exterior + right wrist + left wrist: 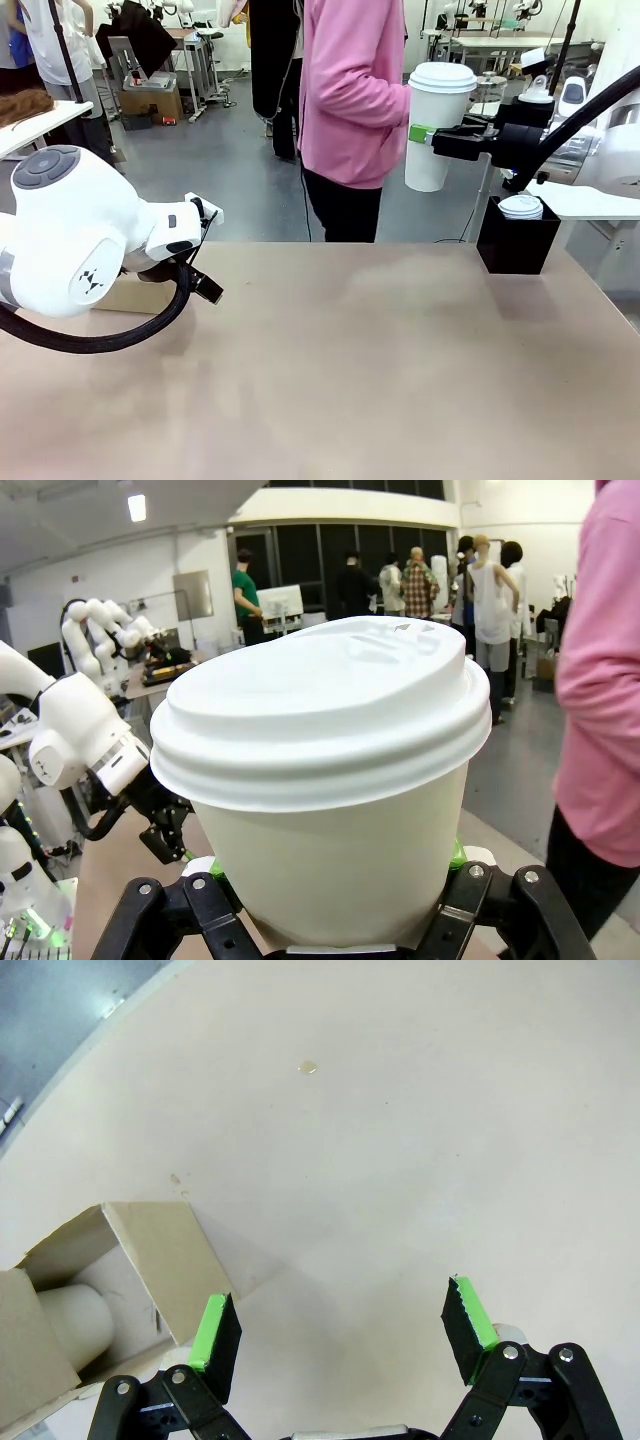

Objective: Pour a drink into a cup and package it in a carrier.
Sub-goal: Position the Cup Carrier in the center of the table.

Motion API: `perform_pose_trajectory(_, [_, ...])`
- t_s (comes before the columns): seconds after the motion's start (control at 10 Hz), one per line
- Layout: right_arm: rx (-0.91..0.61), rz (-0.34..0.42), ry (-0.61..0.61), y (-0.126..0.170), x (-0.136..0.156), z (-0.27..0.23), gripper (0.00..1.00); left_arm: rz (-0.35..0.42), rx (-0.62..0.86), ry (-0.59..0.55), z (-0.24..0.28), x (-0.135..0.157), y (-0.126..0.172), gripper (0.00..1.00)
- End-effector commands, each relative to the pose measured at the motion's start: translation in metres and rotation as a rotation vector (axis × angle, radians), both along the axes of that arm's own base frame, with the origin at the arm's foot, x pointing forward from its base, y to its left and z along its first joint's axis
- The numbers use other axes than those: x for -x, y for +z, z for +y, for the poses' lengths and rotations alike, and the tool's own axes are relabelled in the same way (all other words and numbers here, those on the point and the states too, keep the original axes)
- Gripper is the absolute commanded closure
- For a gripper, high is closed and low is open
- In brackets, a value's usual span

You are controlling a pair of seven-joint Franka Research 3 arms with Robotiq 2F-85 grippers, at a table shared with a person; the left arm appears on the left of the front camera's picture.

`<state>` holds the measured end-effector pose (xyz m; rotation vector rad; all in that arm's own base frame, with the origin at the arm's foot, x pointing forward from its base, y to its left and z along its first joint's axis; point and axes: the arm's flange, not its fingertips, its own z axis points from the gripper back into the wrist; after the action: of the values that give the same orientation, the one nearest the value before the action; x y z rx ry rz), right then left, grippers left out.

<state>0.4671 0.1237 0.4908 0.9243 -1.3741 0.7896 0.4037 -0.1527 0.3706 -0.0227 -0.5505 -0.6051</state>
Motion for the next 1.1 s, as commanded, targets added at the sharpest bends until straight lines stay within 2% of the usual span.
perform_pose_trajectory(0.0, [0.006, -0.004, -0.011, 0.001, 0.000, 0.002, 0.20, 0.001, 0.002, 0.001, 0.001, 0.000, 0.000, 0.00])
perform_pose_trajectory(0.1, [0.006, -0.004, -0.011, 0.001, 0.000, 0.002, 0.20, 0.000, 0.000, 0.000, 0.000, 0.000, 0.000, 0.00])
perform_pose_trajectory(0.3, [0.006, -0.004, -0.011, 0.001, 0.000, 0.002, 0.20, 0.005, -0.037, 0.034, -0.009, 0.005, 0.032, 0.00])
perform_pose_trajectory(0.4, [0.006, -0.004, -0.011, 0.001, 0.000, 0.002, 0.20, 0.031, -0.019, 0.059, -0.012, 0.008, 0.054, 0.00])
perform_pose_trajectory(0.6, [0.006, -0.004, -0.011, 0.001, 0.000, 0.002, 0.20, 0.009, 0.000, 0.093, -0.015, 0.019, 0.105, 0.00])
perform_pose_trajectory(0.7, [0.006, -0.004, -0.011, 0.001, 0.000, 0.002, 0.20, 0.007, 0.009, 0.122, -0.008, 0.022, 0.143, 0.00])
perform_pose_trajectory(0.8, [0.006, -0.004, -0.011, 0.001, 0.000, 0.002, 0.20, -0.001, 0.011, 0.163, 0.001, 0.017, 0.170, 0.00])
perform_pose_trajectory(1.0, [0.006, -0.004, -0.011, 0.001, 0.000, 0.002, 0.20, 0.017, 0.042, 0.253, 0.031, -0.009, 0.202, 0.00])
